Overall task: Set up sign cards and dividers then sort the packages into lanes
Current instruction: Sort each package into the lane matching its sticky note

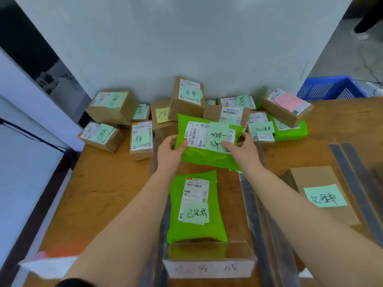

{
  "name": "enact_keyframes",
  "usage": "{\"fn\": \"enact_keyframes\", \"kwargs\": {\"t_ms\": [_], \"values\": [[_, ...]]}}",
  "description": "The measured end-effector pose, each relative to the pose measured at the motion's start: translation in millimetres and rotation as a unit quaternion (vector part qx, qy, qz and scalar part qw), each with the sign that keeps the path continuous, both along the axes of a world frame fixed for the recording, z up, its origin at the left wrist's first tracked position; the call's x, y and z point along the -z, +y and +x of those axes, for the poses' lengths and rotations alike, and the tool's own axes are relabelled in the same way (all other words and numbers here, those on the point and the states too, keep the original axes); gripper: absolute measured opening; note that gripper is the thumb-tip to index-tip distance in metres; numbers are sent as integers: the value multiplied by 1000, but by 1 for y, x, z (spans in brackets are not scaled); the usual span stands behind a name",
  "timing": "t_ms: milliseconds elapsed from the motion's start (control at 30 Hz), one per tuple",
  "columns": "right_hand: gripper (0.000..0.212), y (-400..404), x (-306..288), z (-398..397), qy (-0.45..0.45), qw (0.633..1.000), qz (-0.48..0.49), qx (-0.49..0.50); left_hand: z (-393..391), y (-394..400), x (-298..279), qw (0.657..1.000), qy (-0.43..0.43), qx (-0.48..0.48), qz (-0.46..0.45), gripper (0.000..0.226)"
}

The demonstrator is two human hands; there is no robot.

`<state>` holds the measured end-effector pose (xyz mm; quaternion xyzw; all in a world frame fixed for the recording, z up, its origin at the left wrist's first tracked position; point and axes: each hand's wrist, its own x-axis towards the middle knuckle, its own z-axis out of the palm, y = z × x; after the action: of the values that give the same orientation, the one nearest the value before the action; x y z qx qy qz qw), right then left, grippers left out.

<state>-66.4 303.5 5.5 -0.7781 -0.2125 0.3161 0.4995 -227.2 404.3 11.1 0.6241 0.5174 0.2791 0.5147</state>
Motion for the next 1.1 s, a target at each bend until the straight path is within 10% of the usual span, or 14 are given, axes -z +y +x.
{"fn": "enact_keyframes", "kwargs": {"t_ms": [567,833,1100], "values": [[74,-34,-75,-59,-111,952,96,-269,-153,-77,-85,984,-73,-133,95,20],[50,-16,-95,-116,146,856,46,-494,-216,-77,-110,988,-56,-102,100,27],[33,23,-85,-200,126,868,20,-480,-270,-35,-113,983,-64,-126,118,14]]}}
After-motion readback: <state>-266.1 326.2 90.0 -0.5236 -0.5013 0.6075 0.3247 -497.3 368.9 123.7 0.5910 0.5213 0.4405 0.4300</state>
